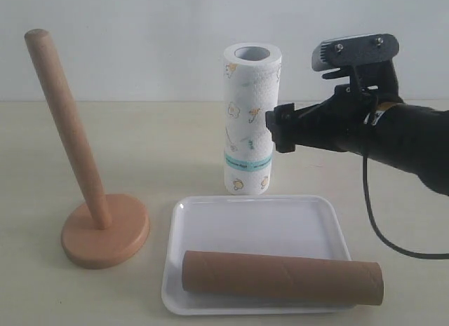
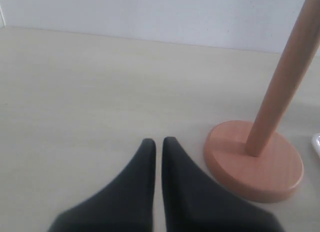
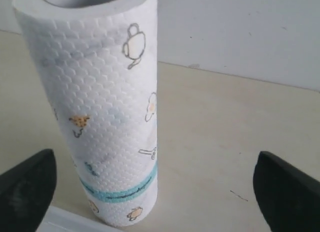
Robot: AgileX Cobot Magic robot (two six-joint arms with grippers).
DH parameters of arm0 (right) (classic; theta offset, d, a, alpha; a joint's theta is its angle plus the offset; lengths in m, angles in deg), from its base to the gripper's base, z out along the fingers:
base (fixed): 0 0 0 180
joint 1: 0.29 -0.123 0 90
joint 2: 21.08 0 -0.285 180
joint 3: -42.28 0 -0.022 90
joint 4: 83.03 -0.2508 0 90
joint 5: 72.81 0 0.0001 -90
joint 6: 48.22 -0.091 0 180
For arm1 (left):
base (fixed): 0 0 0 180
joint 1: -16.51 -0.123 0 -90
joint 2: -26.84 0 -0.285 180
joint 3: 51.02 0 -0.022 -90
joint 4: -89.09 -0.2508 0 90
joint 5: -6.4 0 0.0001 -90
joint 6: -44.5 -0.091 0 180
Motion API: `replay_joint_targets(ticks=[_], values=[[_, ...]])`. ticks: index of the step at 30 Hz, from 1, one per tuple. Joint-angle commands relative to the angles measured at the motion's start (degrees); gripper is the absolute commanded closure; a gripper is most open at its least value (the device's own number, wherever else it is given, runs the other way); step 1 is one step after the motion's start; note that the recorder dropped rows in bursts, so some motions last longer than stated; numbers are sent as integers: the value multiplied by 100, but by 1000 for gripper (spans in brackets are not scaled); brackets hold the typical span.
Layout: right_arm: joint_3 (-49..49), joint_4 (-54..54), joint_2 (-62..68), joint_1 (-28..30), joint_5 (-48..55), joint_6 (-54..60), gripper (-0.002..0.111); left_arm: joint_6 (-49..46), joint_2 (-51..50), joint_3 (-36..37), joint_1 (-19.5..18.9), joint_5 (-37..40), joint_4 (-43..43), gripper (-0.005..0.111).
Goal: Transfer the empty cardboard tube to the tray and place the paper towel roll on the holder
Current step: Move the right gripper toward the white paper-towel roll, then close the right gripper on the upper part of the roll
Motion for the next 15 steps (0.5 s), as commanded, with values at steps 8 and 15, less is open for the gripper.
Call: replay_joint_targets(ticks=[8,15], values=[[271,1282,443,-430,-297,-758,3,46,16,24,20,4,-4,103],[401,1282,756,-529,-1163,-945,3,46,16,24,20,4,-4,103]])
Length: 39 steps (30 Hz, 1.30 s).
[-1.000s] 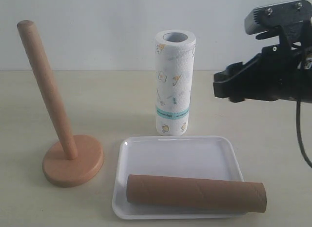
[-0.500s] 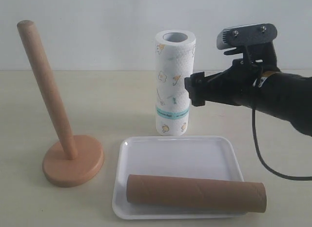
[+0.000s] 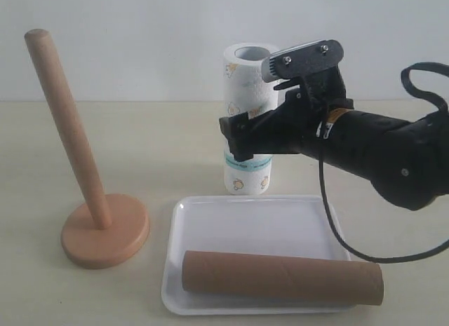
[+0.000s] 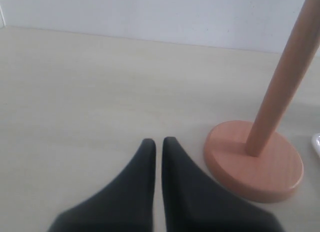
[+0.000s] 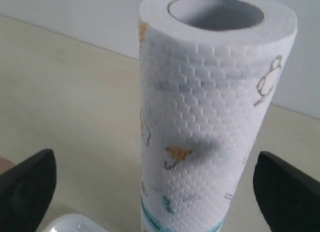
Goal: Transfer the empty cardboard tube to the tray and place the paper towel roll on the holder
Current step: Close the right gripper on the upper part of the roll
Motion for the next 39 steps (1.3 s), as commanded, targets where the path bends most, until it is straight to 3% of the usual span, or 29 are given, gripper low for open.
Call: replay_joint_targets(ticks=[1,13,39], values=[[56,62,219,-17,-651,-191,3,46,16,24,20,4,-4,103],[61,62,859,-17,-1849,-92,3,46,16,24,20,4,-4,103],[590,-886,1620,-17,-2348,620,3,46,16,24,20,4,-4,103]])
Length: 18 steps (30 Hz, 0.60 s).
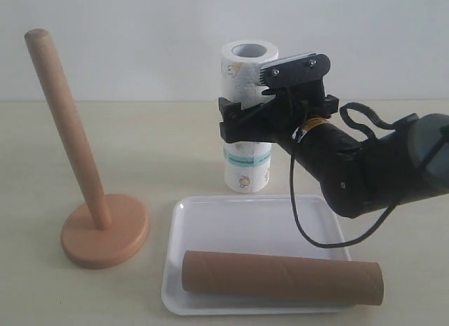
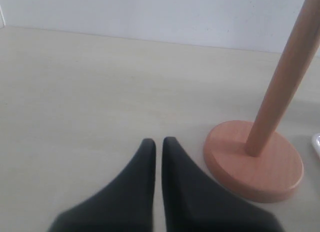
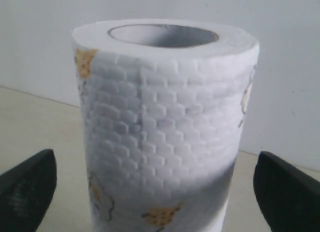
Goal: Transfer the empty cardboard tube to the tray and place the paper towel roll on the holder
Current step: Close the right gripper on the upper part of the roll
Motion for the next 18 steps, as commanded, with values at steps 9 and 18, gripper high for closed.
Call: replay_joint_targets(ticks=[9,18], values=[[186,-85,391,-9,-457,78,3,46,16,24,20,4,-4,103],[186,-85,454,-9,-562,100,3,46,16,24,20,4,-4,103]])
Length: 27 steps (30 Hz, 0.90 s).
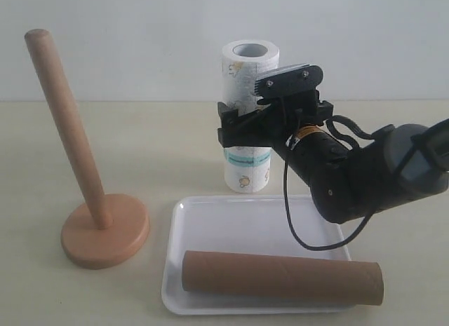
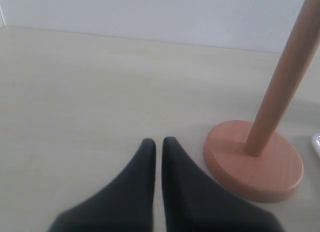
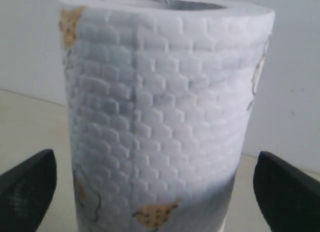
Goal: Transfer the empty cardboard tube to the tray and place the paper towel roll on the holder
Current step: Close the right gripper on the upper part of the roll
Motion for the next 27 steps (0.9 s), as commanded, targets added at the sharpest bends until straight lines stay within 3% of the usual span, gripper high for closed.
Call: replay_joint_targets(ticks=[1,27], values=[[23,-32,2,-9,-145,40,3,46,16,24,20,4,-4,103],[271,-171,2,-9,368,279,3,46,16,24,20,4,-4,103]])
